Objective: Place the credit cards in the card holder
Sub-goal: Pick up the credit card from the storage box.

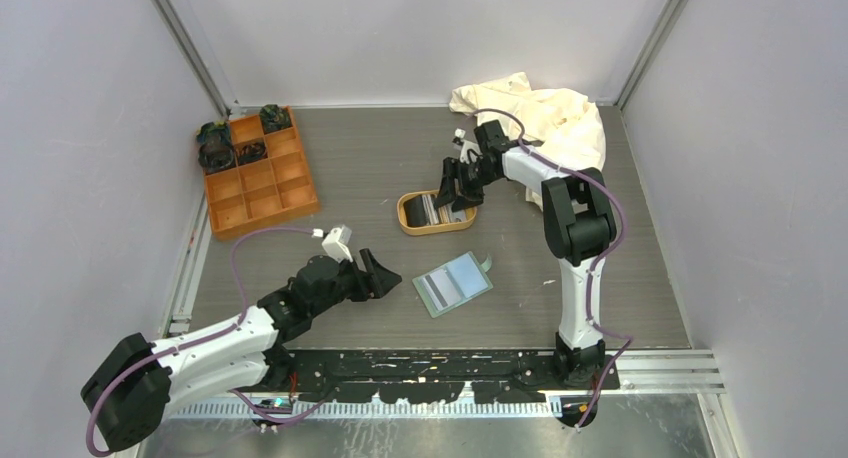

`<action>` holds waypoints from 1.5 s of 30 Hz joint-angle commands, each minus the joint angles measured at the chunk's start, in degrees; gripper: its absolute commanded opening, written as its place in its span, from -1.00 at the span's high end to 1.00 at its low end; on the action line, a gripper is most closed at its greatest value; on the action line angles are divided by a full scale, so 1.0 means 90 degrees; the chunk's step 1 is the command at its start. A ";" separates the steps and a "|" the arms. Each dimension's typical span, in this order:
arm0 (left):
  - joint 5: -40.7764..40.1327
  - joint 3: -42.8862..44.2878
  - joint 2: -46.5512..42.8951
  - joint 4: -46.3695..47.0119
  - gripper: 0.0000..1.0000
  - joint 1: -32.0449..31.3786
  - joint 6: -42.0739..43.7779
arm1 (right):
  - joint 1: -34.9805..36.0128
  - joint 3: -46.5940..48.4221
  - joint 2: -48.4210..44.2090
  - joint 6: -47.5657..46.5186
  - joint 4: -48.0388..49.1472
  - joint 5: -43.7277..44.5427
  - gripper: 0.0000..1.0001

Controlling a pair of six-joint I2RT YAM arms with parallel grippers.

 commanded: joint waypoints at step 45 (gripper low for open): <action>0.0079 0.0011 0.0212 0.0581 -0.37 0.0022 -0.0220 | 0.0150 -0.0196 0.0297 0.1051 0.1062 -0.1583 -0.10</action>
